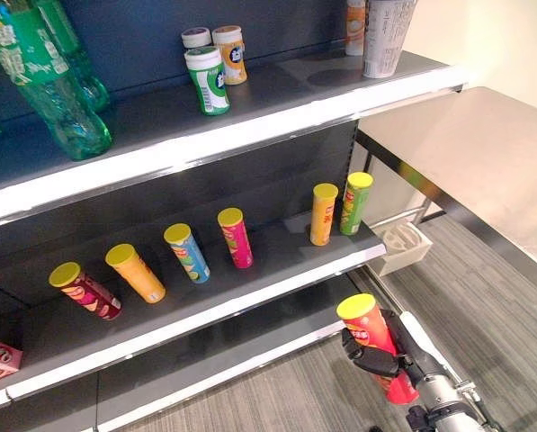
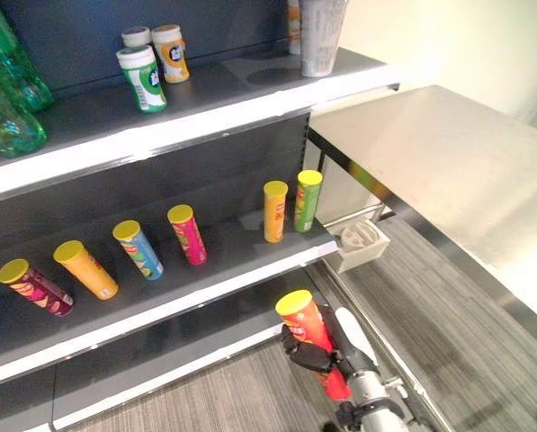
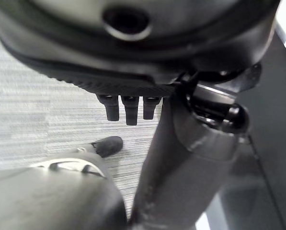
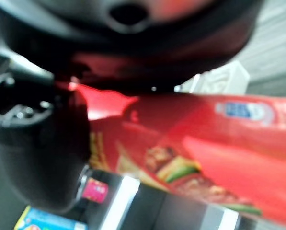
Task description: Put the goods on the table back onto the shelves and tidy them up.
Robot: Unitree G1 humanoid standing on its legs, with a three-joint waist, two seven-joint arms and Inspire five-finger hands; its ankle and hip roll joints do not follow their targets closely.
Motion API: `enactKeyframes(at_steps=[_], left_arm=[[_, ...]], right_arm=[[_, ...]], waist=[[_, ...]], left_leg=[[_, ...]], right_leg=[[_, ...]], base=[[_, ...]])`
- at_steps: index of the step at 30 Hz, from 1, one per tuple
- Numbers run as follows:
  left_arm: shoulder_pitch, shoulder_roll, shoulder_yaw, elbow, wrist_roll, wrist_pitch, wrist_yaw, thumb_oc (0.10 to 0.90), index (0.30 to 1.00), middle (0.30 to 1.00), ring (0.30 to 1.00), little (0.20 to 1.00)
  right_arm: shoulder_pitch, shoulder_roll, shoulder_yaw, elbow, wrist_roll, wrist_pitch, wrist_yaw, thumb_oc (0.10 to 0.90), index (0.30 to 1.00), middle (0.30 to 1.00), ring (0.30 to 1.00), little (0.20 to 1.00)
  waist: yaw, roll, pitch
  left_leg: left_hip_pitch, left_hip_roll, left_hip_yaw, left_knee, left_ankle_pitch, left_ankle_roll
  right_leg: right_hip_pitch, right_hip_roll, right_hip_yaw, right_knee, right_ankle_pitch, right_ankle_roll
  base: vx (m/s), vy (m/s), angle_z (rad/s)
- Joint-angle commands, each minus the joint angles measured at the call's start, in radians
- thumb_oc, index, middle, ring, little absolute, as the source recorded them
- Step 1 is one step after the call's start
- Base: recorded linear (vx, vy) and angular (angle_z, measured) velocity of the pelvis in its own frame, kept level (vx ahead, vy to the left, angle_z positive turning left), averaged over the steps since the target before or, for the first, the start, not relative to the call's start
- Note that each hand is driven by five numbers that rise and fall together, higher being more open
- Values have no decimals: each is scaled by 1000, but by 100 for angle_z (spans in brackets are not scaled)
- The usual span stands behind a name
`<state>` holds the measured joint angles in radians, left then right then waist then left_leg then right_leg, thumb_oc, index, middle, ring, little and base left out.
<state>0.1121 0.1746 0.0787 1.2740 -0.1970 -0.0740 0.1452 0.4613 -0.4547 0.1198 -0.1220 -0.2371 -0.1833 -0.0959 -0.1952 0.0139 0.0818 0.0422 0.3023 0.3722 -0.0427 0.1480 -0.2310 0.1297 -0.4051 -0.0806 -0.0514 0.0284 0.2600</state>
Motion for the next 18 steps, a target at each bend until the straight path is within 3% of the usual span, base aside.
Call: enactKeyframes(at_steps=[1,10,18], left_arm=[[-42,39,19,14,23,-17,34,800,900,900,900,900],[-21,31,33,48,19,-15,28,800,900,900,900,900],[18,-19,31,29,22,7,7,800,900,900,900,900]], right_arm=[[-124,36,-46,-99,-13,-96,-67,400,300,300,300,300],[-161,84,9,-67,46,-128,-75,400,300,300,300,300],[-405,194,77,184,9,-120,-181,400,300,300,300,300]], waist=[[10,-16,14],[41,-4,-10],[103,29,-39]], left_leg=[[22,11,19,56,-139,87],[41,-7,14,-8,-114,88],[46,5,-6,-45,-105,86]], right_leg=[[-19,69,1,-36,75,-93],[-21,66,-19,-36,68,-89],[-16,97,-54,-36,36,-95]], base=[[-6,59,2],[24,13,1],[57,1,4]])
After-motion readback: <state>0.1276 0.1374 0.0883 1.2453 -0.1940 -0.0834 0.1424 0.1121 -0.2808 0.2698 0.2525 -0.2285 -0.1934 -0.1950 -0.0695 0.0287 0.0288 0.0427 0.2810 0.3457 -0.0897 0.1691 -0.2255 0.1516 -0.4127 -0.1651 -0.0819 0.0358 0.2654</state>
